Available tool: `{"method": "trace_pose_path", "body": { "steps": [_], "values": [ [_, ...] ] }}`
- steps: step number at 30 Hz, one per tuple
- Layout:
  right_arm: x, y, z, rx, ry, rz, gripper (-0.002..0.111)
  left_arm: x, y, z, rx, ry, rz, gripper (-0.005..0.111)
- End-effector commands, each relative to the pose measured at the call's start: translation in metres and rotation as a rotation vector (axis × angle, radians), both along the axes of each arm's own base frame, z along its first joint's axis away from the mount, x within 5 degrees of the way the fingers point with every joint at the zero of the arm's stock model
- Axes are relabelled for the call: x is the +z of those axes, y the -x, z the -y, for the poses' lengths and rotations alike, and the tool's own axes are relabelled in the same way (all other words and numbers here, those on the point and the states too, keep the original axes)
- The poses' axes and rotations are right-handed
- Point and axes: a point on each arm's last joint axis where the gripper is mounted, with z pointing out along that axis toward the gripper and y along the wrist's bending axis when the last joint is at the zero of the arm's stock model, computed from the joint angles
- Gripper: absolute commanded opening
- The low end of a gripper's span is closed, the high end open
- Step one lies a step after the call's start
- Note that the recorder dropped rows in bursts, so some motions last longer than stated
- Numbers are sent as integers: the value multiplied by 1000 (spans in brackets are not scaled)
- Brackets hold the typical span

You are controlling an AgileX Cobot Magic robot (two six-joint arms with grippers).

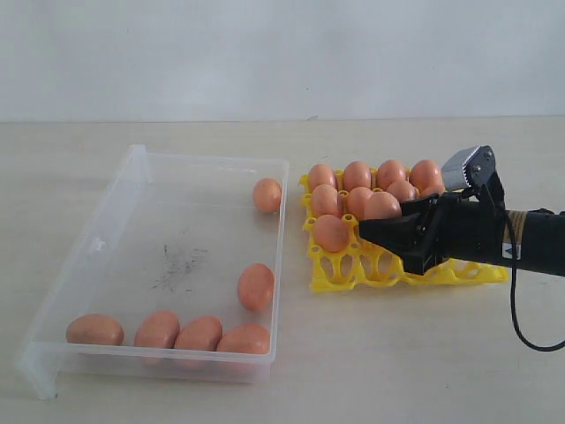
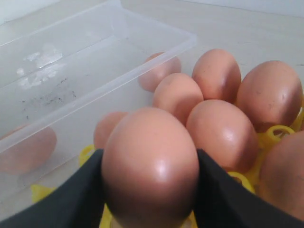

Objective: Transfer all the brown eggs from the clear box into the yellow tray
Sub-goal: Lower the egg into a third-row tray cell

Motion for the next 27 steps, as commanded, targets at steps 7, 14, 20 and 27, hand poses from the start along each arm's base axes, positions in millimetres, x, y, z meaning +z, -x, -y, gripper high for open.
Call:
{"method": "trace_pose_path", "body": {
  "steps": [7,14,20,27],
  "values": [
    [-14,-13,0,22,-32,-26,0,1,0,0,-4,-1,5,4],
    [-17,-14,-1,28,-71,-27,0,1,0,0,-4,-1,5,4],
    [-17,-14,-1,29,-69,-24,0,1,0,0,-4,-1,5,4],
    [-18,-14,-1,28,-60,-27,20,1,0,0,-4,-1,5,4]
  ]
}}
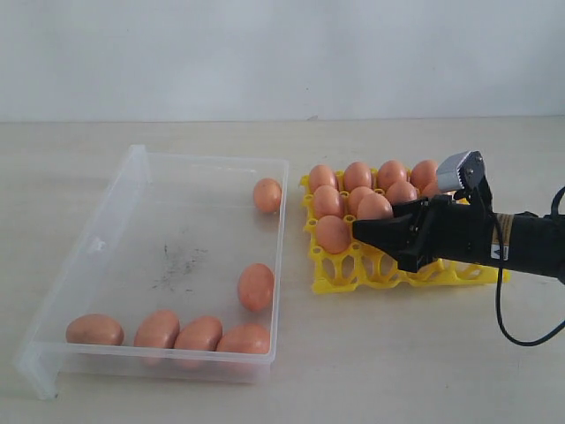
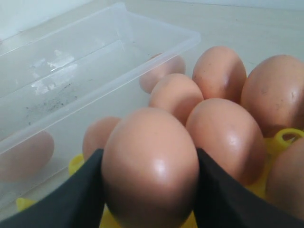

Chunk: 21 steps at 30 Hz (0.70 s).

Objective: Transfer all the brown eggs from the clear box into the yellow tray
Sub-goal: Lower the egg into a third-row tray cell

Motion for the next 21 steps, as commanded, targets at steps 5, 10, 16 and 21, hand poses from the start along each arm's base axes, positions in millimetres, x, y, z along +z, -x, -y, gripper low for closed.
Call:
{"method": "trace_pose_path", "body": {
  "steps": [5,10,16,21],
  "values": [
    [-1,0,2,-6,-2,-11,55,1,0,0,-4,-1,5,4],
    [0,-1,3,-14,-12,-27,58,1,0,0,-4,-1,5,4],
    [6,-2,3,-15,-30,-6,58,1,0,0,-4,-1,5,4],
    [36,-1,2,8,-5,48,58,1,0,0,-4,-1,5,4]
  ]
}}
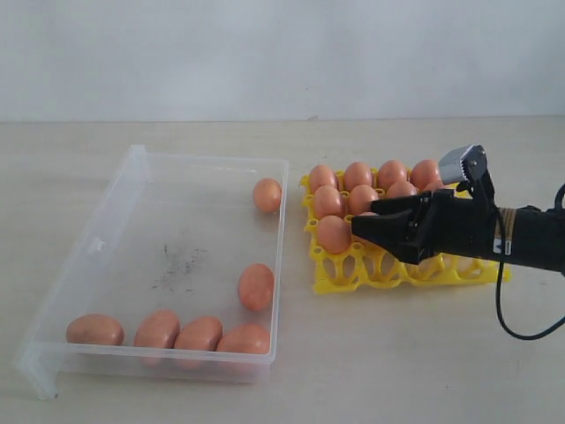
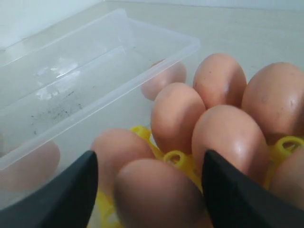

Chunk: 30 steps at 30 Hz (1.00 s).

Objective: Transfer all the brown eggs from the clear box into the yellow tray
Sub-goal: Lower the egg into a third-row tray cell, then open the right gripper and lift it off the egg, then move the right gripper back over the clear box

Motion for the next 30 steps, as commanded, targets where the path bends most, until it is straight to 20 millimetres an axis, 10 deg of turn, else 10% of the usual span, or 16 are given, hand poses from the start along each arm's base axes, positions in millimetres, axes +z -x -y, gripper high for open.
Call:
{"method": "trace_pose_path", "body": {
  "steps": [1,12,16,23,30],
  "values": [
    [31,-1,3,9,17,66,58,1,0,0,-4,-1,5,4],
    [102,13,-10,53,-44,121,46,1,0,0,-4,-1,5,4],
    [109,26,-49,168,58,145,-1,1,0,0,-4,-1,5,4],
    [116,27,-136,144,509,209,0,1,0,0,-4,-1,5,4],
    [151,19,-169,-257,686,310,0,1,0,0,-4,-1,5,4]
  ]
}}
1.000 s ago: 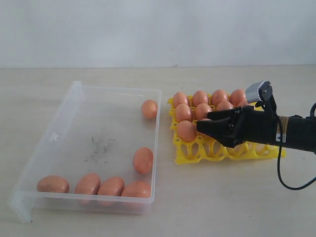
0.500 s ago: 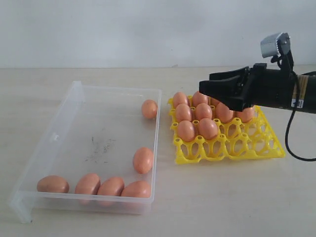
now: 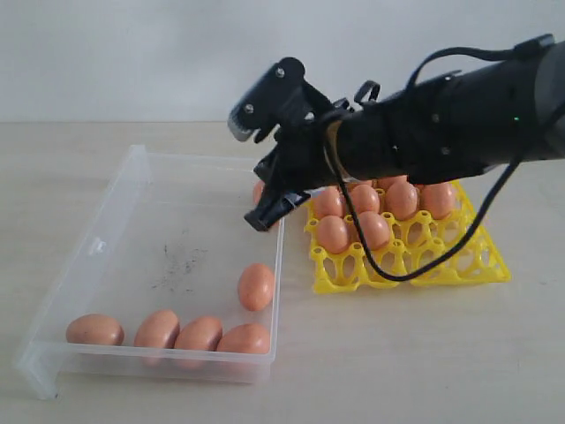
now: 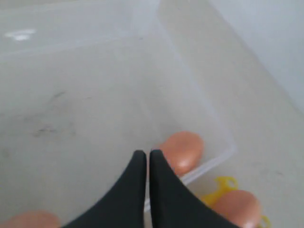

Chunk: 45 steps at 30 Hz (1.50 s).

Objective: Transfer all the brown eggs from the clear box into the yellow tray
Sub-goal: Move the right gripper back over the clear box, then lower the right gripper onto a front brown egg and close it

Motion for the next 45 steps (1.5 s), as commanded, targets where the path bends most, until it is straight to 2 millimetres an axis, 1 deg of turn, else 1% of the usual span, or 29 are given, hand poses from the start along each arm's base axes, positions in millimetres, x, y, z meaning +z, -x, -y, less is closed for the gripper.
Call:
{"method": "trace_pose_path", "body": {
  "steps": [1,3,5,7,8,10,11,13,14,15,17,18,20,21,22,23,24,25,27,28,29,31,32,33,35,38,41,43,45],
  "values": [
    [26,-4,-9,-186,-20,75,0,1,0,0,-4,-1,5,4],
    [29,-1,-16,-174,-118,1,0,1,0,0,-4,-1,5,4],
    [30,2,-21,-139,-177,-38,0,1,0,0,-4,-1,5,4],
    [30,4,-23,-141,-166,-34,0,1,0,0,-4,-1,5,4],
    [29,4,-22,-132,-112,1,0,1,0,0,-4,-1,5,4],
    [26,4,-17,-121,79,110,0,1,0,0,-4,-1,5,4],
    [28,0,-4,-223,287,187,0,1,0,0,-4,-1,5,4],
    [31,-1,10,-345,423,192,0,1,0,0,-4,-1,5,4],
    [31,0,14,-380,452,149,0,1,0,0,-4,-1,5,4],
    [31,2,14,-364,489,99,0,1,0,0,-4,-1,5,4],
    [28,12,8,-276,507,-98,0,1,0,0,-4,-1,5,4],
    [30,15,1,-230,484,-179,0,1,0,0,-4,-1,5,4],
    [37,23,-17,-141,373,-352,0,1,0,0,-4,-1,5,4],
    [46,24,-35,-111,261,-482,0,1,0,0,-4,-1,5,4],
    [50,23,-43,-105,228,-543,0,1,0,0,-4,-1,5,4],
    [51,19,-53,-100,242,-620,0,1,0,0,-4,-1,5,4],
    [48,14,-58,-134,275,-686,0,1,0,0,-4,-1,5,4],
    [38,6,-66,-193,324,-766,0,1,0,0,-4,-1,5,4],
    [24,-9,-80,-219,307,-776,0,1,0,0,-4,-1,5,4],
    [19,-12,-84,-229,303,-780,0,1,0,0,-4,-1,5,4],
    [12,-17,-88,-230,306,-783,4,1,0,0,-4,-1,5,4],
    [-1,-19,-90,-241,325,-801,21,1,0,0,-4,-1,5,4],
    [-8,-21,-91,-279,331,-813,34,1,0,0,-4,-1,5,4],
    [-11,-21,-91,-300,332,-820,42,1,0,0,-4,-1,5,4],
    [-19,-23,-91,-341,330,-840,51,1,0,0,-4,-1,5,4],
    [-36,-22,-94,-366,361,-859,51,1,0,0,-4,-1,5,4],
    [-47,-20,-97,-381,394,-850,51,1,0,0,-4,-1,5,4],
    [-52,-17,-101,-380,406,-854,51,1,0,0,-4,-1,5,4],
    [-53,-14,-104,-376,410,-854,51,1,0,0,-4,-1,5,4]
  ]
}}
